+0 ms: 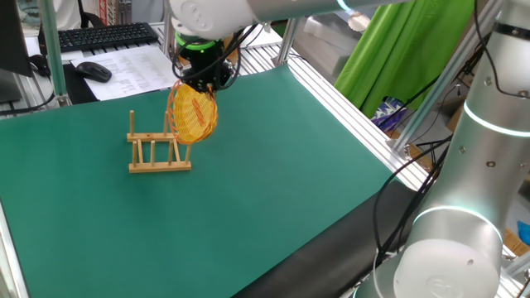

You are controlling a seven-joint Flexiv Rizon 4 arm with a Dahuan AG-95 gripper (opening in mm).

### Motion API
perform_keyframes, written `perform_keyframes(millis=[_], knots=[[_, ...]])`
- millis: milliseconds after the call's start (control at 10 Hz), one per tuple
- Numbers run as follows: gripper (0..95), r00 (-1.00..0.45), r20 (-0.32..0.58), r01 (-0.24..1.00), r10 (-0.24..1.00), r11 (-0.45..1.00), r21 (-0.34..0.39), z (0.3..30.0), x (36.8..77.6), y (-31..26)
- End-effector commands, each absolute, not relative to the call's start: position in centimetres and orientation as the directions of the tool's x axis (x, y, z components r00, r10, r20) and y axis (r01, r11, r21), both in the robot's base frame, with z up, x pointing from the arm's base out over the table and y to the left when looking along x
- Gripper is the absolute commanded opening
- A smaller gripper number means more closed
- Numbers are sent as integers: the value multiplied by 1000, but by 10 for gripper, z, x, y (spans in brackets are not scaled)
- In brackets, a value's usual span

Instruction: Put the dish on the dish rack

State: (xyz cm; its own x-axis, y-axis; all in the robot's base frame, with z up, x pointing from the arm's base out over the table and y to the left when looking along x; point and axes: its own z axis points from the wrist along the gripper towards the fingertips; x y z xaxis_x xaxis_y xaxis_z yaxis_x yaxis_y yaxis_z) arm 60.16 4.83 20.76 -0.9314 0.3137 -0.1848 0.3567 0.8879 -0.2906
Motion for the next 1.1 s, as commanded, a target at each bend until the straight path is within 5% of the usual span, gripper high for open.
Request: perform_keyframes(millis=[100, 1100], knots=[[0, -931, -184, 359, 316, 886, -293, 208, 602, 49], [0, -934, -197, 348, 297, 878, -330, 209, 608, 51]])
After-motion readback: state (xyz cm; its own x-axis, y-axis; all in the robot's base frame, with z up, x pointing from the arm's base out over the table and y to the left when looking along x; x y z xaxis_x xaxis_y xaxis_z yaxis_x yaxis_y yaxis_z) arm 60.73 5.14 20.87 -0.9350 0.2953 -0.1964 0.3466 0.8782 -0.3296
